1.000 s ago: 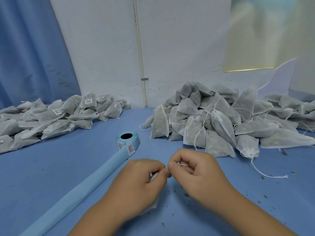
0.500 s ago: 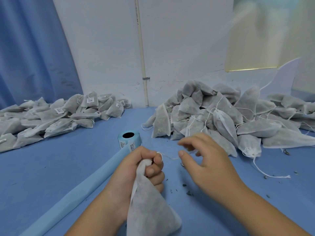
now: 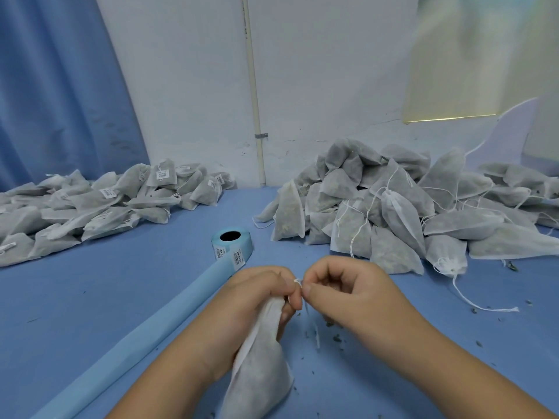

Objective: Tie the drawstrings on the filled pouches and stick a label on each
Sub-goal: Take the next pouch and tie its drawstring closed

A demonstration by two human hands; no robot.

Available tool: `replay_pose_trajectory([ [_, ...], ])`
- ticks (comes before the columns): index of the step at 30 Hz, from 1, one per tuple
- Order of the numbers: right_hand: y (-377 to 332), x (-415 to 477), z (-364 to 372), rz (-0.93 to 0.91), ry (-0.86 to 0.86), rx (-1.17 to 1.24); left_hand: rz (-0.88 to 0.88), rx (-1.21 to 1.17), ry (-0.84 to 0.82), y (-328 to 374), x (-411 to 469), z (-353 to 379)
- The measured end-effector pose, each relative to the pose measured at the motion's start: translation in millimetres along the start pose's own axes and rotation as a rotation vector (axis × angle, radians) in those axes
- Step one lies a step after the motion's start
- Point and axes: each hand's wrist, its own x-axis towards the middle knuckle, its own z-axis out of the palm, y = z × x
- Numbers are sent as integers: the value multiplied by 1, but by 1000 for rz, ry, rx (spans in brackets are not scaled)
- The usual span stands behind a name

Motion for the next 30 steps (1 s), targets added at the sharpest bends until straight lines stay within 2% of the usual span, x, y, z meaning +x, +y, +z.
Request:
replay_pose_trajectory([
  [5,0,0,2,98,-75,-7,4,153,20,5,-6,7],
  [11,2,0,-1,122,-142,-1,-78,267,6,16,-12,6],
  [17,7,2,-3,138,-187,-5,-72,315,113,17,-12,8],
  [24,10,5,-2,125,-53,53,7,297,227,14,-10,9],
  [30,11,4,2,99,38,89,79,400,281,11,-9,12],
])
